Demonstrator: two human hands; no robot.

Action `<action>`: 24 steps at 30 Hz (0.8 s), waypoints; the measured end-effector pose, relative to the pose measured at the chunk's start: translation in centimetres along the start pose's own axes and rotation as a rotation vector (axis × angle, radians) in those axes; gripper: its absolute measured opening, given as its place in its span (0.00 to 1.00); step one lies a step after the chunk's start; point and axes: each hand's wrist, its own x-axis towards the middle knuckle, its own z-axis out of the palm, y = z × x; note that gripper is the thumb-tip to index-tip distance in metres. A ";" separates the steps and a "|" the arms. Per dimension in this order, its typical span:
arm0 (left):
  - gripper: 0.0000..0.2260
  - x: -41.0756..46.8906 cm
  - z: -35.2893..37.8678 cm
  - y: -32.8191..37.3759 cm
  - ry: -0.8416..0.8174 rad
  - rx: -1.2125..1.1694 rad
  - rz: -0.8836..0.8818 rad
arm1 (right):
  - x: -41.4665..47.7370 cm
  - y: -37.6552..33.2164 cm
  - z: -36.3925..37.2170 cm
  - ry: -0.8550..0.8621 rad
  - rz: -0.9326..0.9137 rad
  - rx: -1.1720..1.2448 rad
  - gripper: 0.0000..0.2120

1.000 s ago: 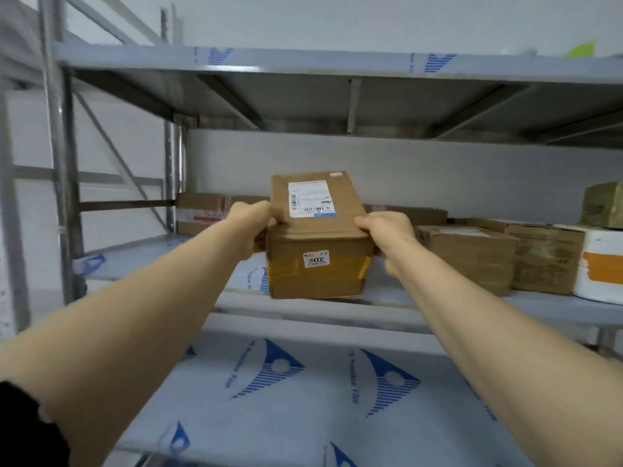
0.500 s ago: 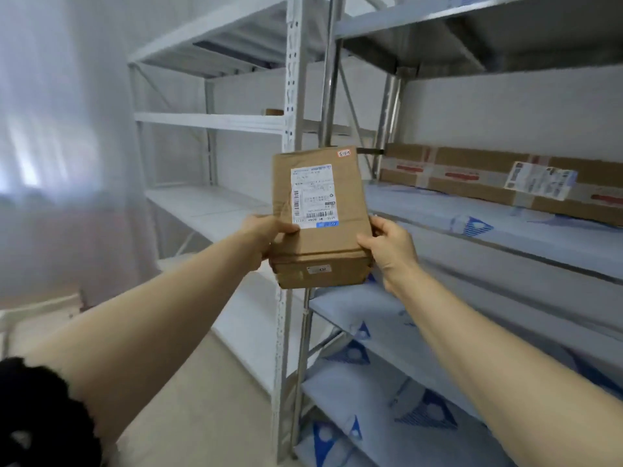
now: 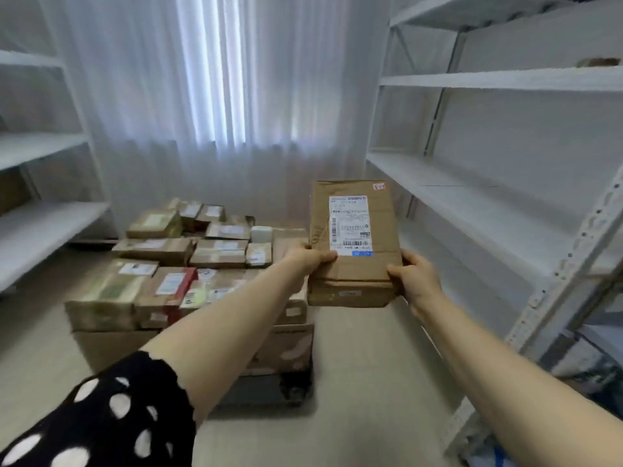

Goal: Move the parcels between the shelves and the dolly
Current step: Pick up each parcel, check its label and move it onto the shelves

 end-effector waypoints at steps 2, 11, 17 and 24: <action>0.17 1.7 -7.6 -1.8 0.090 -0.013 -0.033 | 0.7 1.5 8.3 -0.100 0.018 0.031 0.14; 0.30 6.0 -28.4 -8.3 0.298 0.055 -0.180 | 1.4 6.5 31.5 -0.371 0.197 0.017 0.21; 0.26 12.0 -33.9 -10.7 0.326 0.049 -0.231 | 5.8 9.1 38.8 -0.466 0.274 -0.010 0.26; 0.30 22.0 -35.7 -9.6 0.329 0.090 -0.276 | 14.1 11.4 43.5 -0.457 0.372 0.020 0.21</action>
